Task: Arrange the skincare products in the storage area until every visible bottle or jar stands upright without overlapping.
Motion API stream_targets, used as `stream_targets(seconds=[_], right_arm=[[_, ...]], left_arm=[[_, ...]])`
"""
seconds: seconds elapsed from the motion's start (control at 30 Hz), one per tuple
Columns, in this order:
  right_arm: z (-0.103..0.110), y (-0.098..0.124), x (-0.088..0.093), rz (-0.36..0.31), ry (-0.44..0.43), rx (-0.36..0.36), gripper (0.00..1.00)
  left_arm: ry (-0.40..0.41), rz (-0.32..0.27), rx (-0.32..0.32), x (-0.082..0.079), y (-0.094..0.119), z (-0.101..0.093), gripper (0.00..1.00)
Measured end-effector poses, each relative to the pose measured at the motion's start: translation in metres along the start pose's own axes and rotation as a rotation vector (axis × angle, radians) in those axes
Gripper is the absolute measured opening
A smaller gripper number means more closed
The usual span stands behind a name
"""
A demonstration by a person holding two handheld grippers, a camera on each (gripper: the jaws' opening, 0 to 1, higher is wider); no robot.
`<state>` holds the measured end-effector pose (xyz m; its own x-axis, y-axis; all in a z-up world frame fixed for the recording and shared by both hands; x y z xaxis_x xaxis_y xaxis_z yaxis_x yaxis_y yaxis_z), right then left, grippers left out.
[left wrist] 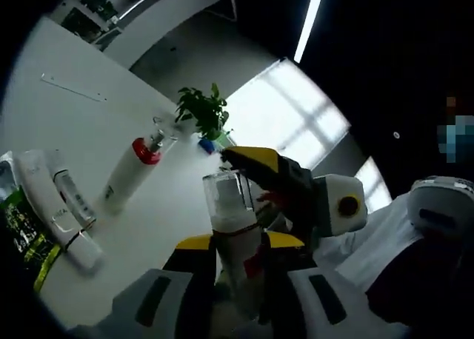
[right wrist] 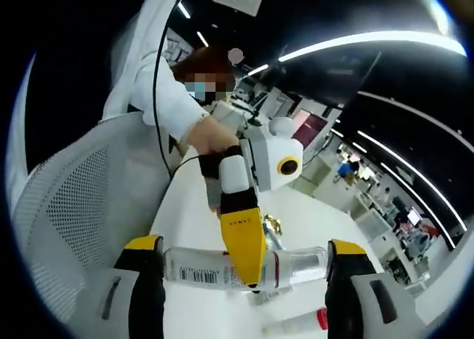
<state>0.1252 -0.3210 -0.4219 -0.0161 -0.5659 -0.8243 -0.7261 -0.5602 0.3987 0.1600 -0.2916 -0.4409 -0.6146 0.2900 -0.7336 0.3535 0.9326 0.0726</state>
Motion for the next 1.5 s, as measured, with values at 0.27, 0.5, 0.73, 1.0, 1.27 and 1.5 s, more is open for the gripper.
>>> stream_targets(seconds=[0.27, 0.5, 0.73, 1.0, 1.27, 1.5], right_arm=[[-0.015, 0.001, 0.003, 0.007, -0.016, 0.038, 0.82], [-0.016, 0.003, 0.009, 0.003, -0.069, 0.055, 0.78], [-0.018, 0.009, 0.015, 0.002, -0.138, 0.081, 0.73], [-0.026, 0.022, 0.032, -0.038, -0.359, 0.133, 0.61], [-0.039, 0.032, 0.037, -0.145, -0.636, 0.179, 0.49], [-0.048, 0.037, 0.031, -0.237, -0.833, 0.21, 0.13]], left_arm=[[-0.037, -0.052, -0.079, -0.008, 0.002, 0.005, 0.17], [-0.066, -0.051, -0.117, -0.006, 0.001, 0.009, 0.17], [-0.043, -0.063, -0.123, -0.007, 0.0, 0.015, 0.17], [-0.031, -0.144, -0.151, -0.02, 0.011, 0.024, 0.17], [-0.137, -0.136, -0.199, -0.018, 0.012, 0.026, 0.17], [-0.215, -0.111, -0.192, -0.013, 0.004, 0.019, 0.17]])
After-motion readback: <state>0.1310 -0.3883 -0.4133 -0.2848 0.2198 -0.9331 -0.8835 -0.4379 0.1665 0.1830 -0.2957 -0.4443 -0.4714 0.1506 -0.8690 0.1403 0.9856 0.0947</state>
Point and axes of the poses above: the point that each gripper's makers call its tool centre point, and the gripper's own axes: y roughly backward along the fingers, z roughly to its left, x roughly out of its underside, the point moved 5 cm from there along y, roughly backward along the fingers, and after that the axes turned 8 degrees about -y, right-handed, at the moved point
